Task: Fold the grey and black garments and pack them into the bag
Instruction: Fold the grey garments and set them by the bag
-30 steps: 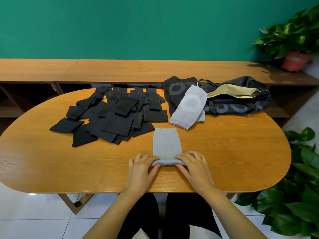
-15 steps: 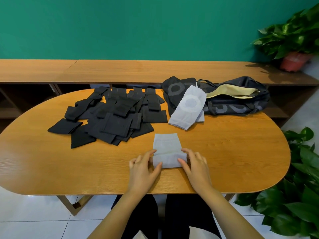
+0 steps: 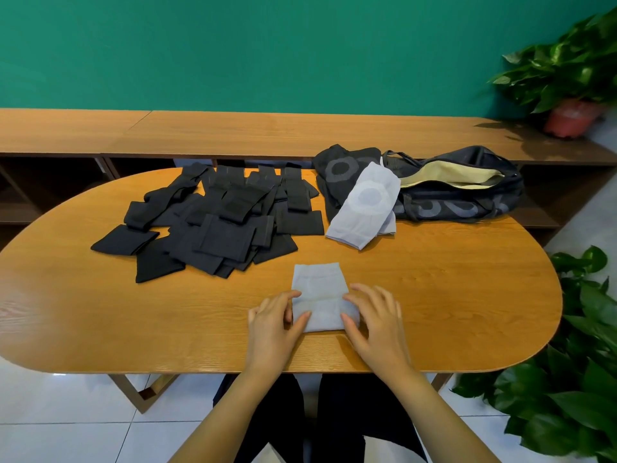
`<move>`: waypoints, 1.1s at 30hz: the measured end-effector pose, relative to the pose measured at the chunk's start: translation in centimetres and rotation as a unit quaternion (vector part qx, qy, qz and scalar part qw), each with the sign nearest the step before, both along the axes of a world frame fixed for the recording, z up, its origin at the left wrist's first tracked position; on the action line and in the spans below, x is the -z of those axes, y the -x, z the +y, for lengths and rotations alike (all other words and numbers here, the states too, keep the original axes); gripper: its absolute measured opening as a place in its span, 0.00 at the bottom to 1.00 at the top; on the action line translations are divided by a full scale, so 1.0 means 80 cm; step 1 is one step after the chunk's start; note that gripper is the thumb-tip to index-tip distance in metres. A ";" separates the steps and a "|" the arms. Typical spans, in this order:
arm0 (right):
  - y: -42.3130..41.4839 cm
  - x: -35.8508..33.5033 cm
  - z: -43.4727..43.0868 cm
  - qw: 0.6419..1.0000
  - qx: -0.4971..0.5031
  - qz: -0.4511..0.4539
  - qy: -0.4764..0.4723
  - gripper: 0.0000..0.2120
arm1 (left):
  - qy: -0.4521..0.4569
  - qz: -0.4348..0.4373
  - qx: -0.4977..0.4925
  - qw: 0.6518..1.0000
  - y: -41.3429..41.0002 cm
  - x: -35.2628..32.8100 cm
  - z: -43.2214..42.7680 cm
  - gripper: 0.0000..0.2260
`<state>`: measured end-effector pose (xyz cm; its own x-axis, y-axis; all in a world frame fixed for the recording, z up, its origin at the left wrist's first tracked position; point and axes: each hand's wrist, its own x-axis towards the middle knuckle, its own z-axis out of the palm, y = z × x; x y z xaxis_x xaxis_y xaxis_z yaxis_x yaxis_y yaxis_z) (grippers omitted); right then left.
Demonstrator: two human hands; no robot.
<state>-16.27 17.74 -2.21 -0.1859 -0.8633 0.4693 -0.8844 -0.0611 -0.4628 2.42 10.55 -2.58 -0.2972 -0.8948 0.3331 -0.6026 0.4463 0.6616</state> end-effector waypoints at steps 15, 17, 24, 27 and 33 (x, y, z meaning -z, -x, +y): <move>0.006 0.004 -0.009 0.995 -0.026 -0.008 -0.093 0.27 | 0.024 -0.093 0.059 0.994 0.001 0.002 -0.004 0.28; 0.007 0.004 -0.009 0.996 -0.017 -0.020 -0.083 0.26 | 0.037 -0.087 0.048 0.994 0.001 0.004 -0.004 0.22; 0.009 0.002 -0.009 0.995 -0.010 0.012 -0.103 0.28 | 0.064 -0.068 0.030 0.995 -0.001 0.005 -0.003 0.21; 0.007 -0.001 -0.009 0.995 0.006 0.022 -0.097 0.22 | 0.053 -0.057 0.015 0.997 -0.001 0.001 -0.001 0.22; 0.002 -0.012 -0.003 0.995 0.033 -0.026 -0.092 0.20 | 0.034 -0.073 0.020 0.997 -0.001 -0.004 -0.001 0.23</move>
